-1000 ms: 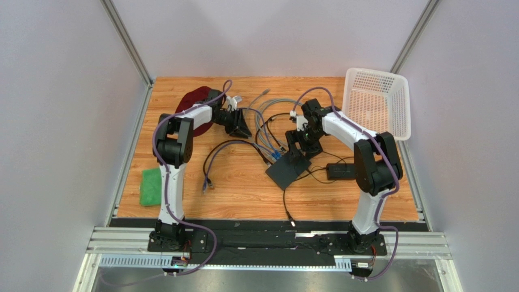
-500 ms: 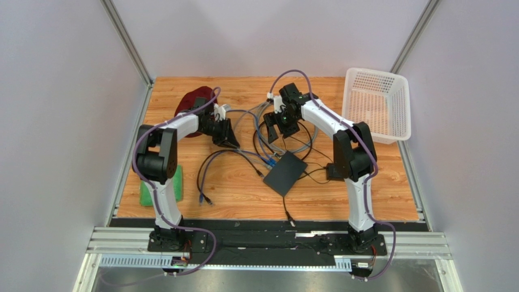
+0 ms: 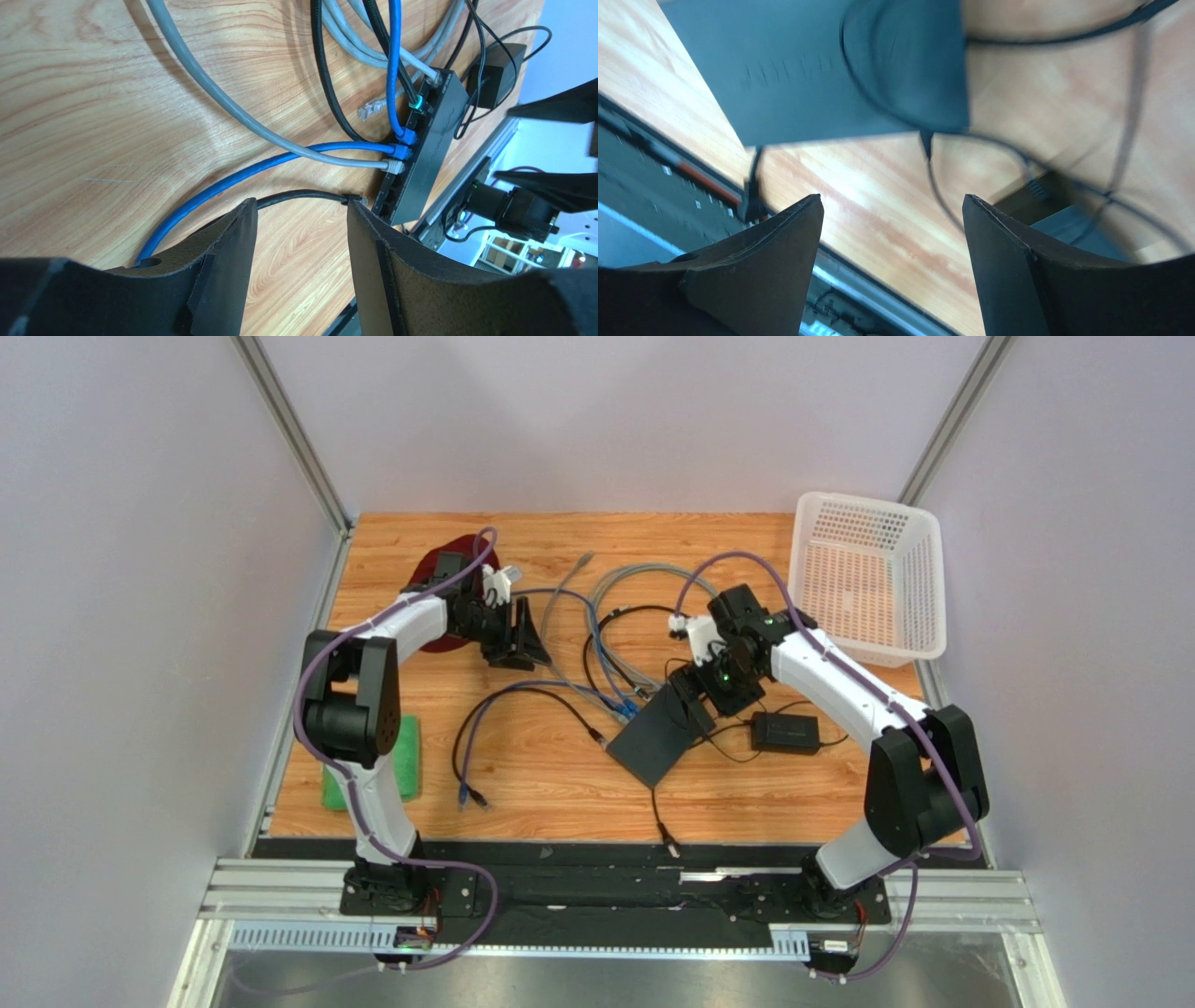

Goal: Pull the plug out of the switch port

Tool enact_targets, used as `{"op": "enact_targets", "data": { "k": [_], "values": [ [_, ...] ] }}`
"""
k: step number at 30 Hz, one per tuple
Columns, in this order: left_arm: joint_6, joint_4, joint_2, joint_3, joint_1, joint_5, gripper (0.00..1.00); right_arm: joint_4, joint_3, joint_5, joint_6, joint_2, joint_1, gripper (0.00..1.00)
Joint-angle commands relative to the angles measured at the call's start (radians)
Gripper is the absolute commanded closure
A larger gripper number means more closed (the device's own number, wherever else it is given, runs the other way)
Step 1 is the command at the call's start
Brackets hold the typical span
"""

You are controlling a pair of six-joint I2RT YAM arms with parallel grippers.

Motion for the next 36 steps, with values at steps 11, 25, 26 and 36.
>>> {"op": "enact_targets", "data": {
  "k": [11,25,26,36],
  "values": [
    [0.094,0.003,0.013,-0.004,-0.004,0.036,0.44,-0.059,0.049,-0.098,-0.01,0.207,0.0,0.25],
    [0.185,-0.03,-0.191,-0.123,-0.003,-0.016,0.44,-0.035,0.671,-0.059,-0.031,0.627,-0.002,0.27],
    [0.202,-0.042,-0.202,-0.127,-0.003,-0.018,0.44,-0.028,0.696,-0.059,-0.04,0.64,-0.002,0.27],
    [0.513,-0.172,-0.265,-0.077,-0.003,-0.068,0.44,-0.017,0.62,-0.061,-0.089,0.475,-0.011,0.27]
  ]
}}
